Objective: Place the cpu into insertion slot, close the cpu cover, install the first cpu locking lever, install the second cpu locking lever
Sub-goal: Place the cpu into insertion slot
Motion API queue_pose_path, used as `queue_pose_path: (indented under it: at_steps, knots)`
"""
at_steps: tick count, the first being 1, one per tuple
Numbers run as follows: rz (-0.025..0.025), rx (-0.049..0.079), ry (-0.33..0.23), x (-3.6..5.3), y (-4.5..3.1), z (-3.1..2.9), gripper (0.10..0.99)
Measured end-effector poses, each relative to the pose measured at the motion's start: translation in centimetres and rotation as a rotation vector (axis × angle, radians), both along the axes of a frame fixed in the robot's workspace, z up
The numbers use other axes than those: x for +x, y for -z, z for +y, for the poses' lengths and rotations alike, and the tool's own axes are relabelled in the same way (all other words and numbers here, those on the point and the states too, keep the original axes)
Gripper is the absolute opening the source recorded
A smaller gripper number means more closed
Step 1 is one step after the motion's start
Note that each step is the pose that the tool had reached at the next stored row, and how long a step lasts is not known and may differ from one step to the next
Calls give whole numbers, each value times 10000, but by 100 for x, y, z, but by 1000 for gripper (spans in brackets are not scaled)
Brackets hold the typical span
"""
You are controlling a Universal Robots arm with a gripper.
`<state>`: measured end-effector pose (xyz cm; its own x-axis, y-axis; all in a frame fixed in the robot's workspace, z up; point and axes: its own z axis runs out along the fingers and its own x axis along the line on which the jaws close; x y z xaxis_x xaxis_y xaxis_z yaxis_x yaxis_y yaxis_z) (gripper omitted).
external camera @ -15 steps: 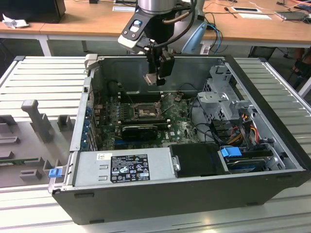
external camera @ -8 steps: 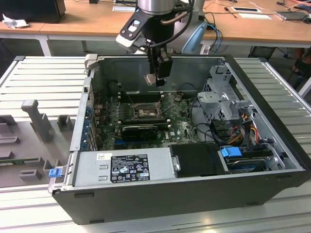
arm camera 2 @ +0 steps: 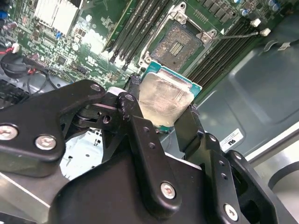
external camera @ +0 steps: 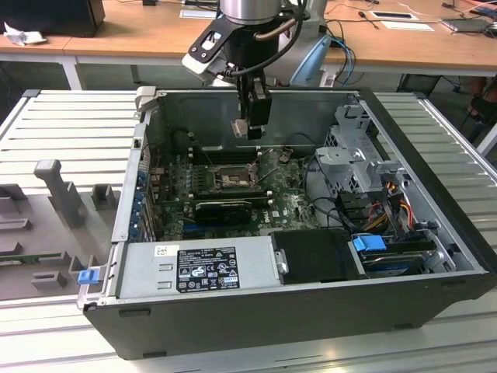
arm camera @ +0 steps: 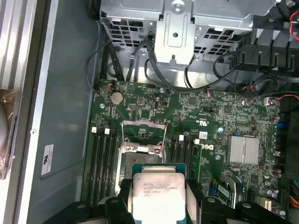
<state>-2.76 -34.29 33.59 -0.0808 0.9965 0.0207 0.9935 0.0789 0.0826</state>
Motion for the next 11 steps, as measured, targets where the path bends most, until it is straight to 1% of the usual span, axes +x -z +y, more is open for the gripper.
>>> queue_pose_path:
  at_steps: [1,3,4,5,8,11]
  knots:
    - [0,1,110,0,3,0,541]
    - [0,-1,559,0,12,0,541]
    - [1,-1,637,0,13,0,541]
    - [1,-2,673,0,18,0,541]
    - [1,-2,675,0,66,0,541]
    - [1,-2,675,0,88,0,541]
